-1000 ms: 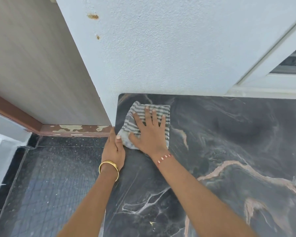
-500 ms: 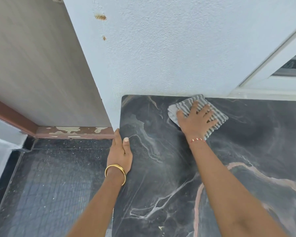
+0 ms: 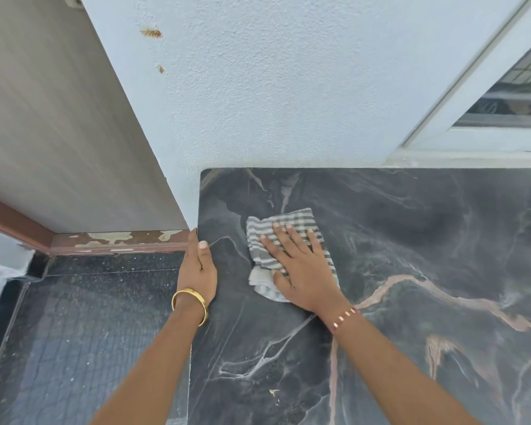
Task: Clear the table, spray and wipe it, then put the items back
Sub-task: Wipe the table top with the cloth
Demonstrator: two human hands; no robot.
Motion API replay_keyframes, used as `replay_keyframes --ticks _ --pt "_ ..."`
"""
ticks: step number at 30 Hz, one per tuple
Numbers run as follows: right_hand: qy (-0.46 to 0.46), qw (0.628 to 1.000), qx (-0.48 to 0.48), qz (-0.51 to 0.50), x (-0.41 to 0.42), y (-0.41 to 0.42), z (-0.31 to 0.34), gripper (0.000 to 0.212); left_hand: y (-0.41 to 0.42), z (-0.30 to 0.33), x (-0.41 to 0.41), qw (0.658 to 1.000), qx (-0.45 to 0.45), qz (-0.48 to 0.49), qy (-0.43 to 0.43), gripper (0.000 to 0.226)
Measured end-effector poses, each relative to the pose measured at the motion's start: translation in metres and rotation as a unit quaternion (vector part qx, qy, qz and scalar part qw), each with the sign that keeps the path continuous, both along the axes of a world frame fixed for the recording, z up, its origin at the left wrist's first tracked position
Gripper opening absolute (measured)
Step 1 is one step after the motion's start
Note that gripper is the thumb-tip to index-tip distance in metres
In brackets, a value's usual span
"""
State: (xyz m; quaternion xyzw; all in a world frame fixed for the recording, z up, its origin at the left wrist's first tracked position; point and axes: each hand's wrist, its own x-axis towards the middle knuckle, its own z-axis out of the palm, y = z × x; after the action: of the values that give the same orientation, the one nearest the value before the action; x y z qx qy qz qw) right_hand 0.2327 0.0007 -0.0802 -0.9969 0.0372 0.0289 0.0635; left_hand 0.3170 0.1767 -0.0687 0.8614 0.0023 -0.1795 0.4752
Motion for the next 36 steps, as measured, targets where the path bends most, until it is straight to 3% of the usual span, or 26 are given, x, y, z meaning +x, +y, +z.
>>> replay_keyframes --ticks 5,8,10,14,19,23,27,36 --pt "0.019 0.982 -0.005 -0.188 0.010 -0.037 0.001 0.075 0.000 0.002 -0.001 1.000 -0.016 -0.001 0.010 0.052" --pt "0.025 0.950 -0.006 -0.313 0.046 -0.036 0.003 0.066 0.000 0.001 0.000 1.000 -0.014 -0.009 0.014 0.052" --pt "0.034 0.938 0.002 -0.344 0.075 -0.024 0.004 0.066 0.000 0.000 0.001 1.000 -0.017 -0.012 0.013 0.053" --pt "0.024 0.977 -0.015 -0.210 0.100 0.017 0.006 0.064 0.001 -0.003 0.001 0.999 -0.032 -0.007 0.009 0.053" --pt "0.027 0.997 -0.004 -0.073 0.040 0.060 0.008 0.070 0.001 -0.003 0.002 0.999 -0.045 0.004 0.014 0.052" --pt "0.013 0.999 -0.016 -0.042 -0.024 0.078 0.002 0.066 0.003 0.000 -0.001 0.999 -0.041 0.001 0.020 0.052" --pt "0.015 0.999 -0.032 -0.019 -0.037 0.076 0.005 0.067 0.002 0.004 -0.003 0.998 -0.053 0.001 0.015 0.052" --pt "0.030 0.999 0.003 -0.025 0.082 0.047 0.008 0.066 0.004 -0.010 0.000 0.997 -0.079 0.027 -0.006 0.050"
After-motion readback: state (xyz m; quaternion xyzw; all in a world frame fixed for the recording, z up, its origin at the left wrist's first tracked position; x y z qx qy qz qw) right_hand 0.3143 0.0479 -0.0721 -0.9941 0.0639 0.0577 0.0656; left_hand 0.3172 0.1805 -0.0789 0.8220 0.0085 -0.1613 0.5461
